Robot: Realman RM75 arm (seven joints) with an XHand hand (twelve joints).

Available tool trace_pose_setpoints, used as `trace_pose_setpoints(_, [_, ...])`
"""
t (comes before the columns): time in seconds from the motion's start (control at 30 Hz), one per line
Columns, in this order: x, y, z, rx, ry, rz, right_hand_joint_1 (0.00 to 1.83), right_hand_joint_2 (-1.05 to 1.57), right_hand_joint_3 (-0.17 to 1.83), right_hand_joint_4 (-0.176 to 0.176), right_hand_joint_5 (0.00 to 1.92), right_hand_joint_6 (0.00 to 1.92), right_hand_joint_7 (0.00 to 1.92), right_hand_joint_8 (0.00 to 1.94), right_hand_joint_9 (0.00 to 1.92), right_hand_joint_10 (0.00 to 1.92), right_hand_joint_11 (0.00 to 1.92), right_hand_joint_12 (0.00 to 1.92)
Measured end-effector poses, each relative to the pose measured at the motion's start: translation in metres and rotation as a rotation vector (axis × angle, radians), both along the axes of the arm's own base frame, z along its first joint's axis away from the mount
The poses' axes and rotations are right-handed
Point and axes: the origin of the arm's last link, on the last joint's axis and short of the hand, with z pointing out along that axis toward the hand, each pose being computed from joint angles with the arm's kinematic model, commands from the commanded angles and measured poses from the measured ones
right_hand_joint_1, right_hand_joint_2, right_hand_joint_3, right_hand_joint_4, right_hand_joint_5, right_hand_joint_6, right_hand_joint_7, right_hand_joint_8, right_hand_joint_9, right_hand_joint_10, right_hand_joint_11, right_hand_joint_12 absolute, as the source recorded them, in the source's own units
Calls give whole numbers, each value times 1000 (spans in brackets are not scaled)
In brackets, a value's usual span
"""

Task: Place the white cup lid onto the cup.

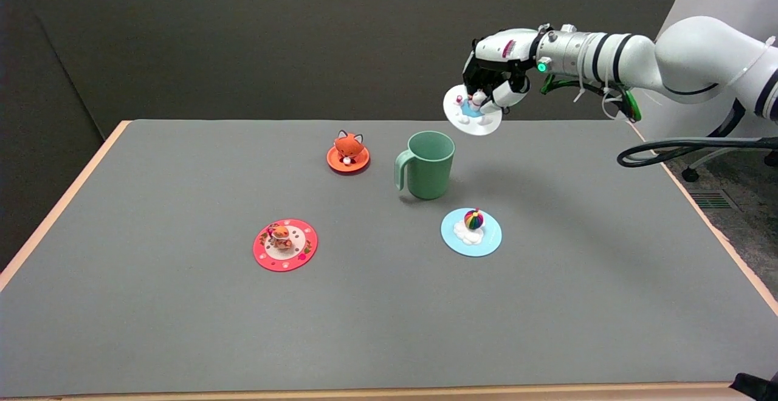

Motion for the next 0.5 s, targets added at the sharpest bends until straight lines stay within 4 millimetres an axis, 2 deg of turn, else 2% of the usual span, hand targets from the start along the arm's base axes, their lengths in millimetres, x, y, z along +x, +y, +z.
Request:
trace_pose_setpoints(0.27, [1,1,-14,44,-11,-19,1265,1024,151,-176,985,968,1037,925,1179,396,927,1199])
trace_pose_setpoints(0.3, [1,1,-16,50,-11,-22,1244,1028,155,-150,976,983,1046,886,1176,400,923,1212])
trace_pose_setpoints(0.33, [1,1,-18,55,-12,-26,970,1072,210,176,856,1183,1153,397,1144,463,917,1222])
trace_pose_setpoints(0.43, [1,1,-23,69,-10,-36,971,1070,212,176,857,1182,1151,399,1141,461,922,1191])
trace_pose_setpoints(0.5, [1,1,-26,79,-1,-43,992,1037,231,176,900,1115,1172,344,1165,402,907,1219])
